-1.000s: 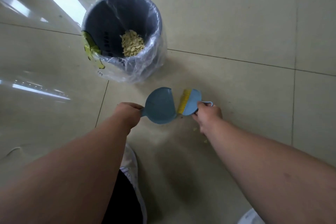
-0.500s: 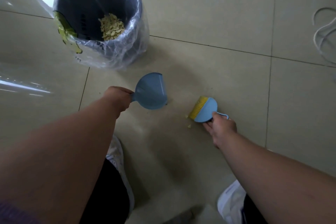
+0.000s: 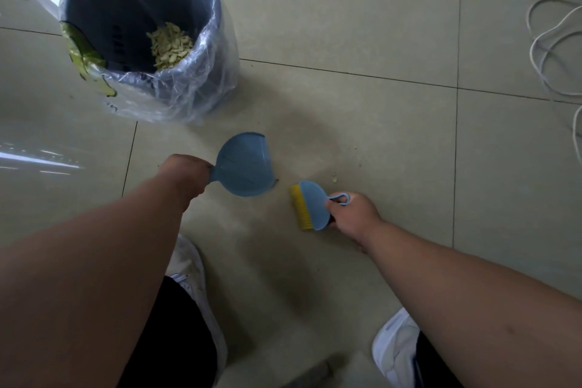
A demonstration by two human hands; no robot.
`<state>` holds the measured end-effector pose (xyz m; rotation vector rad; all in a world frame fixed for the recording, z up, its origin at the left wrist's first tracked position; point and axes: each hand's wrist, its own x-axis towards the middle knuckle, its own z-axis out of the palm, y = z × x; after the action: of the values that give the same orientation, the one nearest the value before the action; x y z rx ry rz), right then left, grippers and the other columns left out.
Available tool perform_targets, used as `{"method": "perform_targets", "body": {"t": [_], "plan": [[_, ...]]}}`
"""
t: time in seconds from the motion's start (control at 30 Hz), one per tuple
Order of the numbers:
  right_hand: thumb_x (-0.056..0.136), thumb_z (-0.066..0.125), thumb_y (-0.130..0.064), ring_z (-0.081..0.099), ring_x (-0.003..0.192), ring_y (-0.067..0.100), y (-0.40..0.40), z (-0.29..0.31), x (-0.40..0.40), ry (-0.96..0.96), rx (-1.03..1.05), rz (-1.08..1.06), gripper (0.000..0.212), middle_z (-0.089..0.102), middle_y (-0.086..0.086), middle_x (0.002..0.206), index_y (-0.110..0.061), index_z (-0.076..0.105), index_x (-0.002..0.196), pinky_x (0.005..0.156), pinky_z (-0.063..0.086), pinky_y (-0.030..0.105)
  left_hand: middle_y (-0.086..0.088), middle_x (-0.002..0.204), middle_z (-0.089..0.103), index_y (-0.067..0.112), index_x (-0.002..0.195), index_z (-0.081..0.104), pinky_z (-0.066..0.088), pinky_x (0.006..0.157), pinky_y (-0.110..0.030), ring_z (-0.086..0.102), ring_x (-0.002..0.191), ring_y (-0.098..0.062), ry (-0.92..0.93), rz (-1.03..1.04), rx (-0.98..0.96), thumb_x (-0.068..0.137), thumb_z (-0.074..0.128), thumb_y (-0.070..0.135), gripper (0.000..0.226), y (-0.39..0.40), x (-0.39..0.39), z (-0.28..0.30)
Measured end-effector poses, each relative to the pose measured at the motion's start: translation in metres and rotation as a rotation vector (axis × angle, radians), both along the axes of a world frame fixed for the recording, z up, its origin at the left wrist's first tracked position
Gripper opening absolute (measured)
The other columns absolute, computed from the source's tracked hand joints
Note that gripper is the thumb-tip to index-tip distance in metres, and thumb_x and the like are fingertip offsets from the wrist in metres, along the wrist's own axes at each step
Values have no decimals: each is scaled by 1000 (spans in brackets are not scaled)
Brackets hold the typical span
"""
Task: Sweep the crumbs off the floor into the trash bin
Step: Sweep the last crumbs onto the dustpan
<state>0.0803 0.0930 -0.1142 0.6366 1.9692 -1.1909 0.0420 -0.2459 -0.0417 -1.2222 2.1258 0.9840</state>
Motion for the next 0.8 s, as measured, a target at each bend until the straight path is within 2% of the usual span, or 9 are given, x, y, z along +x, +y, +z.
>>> {"method": "perform_targets", "body": {"t": [0.07,0.13,0.3,0.37,0.47,0.57,0.67,0.73,0.8], "plan": [[69,69,-46,78,84,25,14,12,-16,36,51,57,12,80,1,81,-37,77,69,84,62,53,-4,91,75,15,87,71,56,62,-20,72,79,-22,-18,118,149,97,52,11,22,0,-7,0],[71,69,-44,77,84,25,33,17,-34,67,105,85,13,80,2,80,-33,77,69,84,62,53,-2,86,65,21,78,61,52,44,-16,61,66,-16,3,21,110,100,53,5,28,7,-9,1],[75,71,-39,77,83,29,70,26,-75,126,209,64,15,79,6,80,-24,74,71,83,62,54,-6,78,64,14,78,66,51,63,-31,58,66,-24,-79,-226,91,93,59,5,19,19,-14,-12],[75,72,-38,77,82,29,76,31,-85,132,230,53,16,79,6,79,-23,75,73,82,62,54,-11,76,66,0,83,76,46,66,-33,57,68,-25,-65,-241,87,83,68,12,15,27,-16,-14],[82,75,-28,78,82,30,77,36,-91,129,214,21,11,79,10,81,-17,76,78,81,63,54,-10,74,66,2,86,80,46,63,-31,58,66,-24,-19,-183,128,80,76,13,13,39,-18,-14],[86,73,-19,78,86,36,68,39,-94,95,97,-161,9,79,20,92,-11,73,81,80,64,54,-9,78,66,3,83,78,48,66,-32,59,71,-25,-12,-229,126,85,70,8,10,47,-23,-16],[96,66,-11,77,94,35,51,41,-102,59,-61,-455,7,75,24,107,-9,67,90,73,64,43,-9,79,68,11,82,78,49,66,-31,60,70,-25,12,-186,133,86,68,6,12,51,-25,-21],[100,61,-11,76,90,28,39,43,-110,36,-165,-656,6,74,20,106,-10,63,94,68,62,37,-10,84,68,13,83,76,50,66,-30,60,73,-25,18,-163,145,89,67,6,13,52,-25,-23],[101,58,-10,75,81,22,29,46,-115,12,-235,-818,7,74,14,98,-11,61,95,76,62,36,-10,79,66,5,83,77,46,63,-31,57,70,-25,15,-161,144,85,71,9,7,52,-25,-25]]}}
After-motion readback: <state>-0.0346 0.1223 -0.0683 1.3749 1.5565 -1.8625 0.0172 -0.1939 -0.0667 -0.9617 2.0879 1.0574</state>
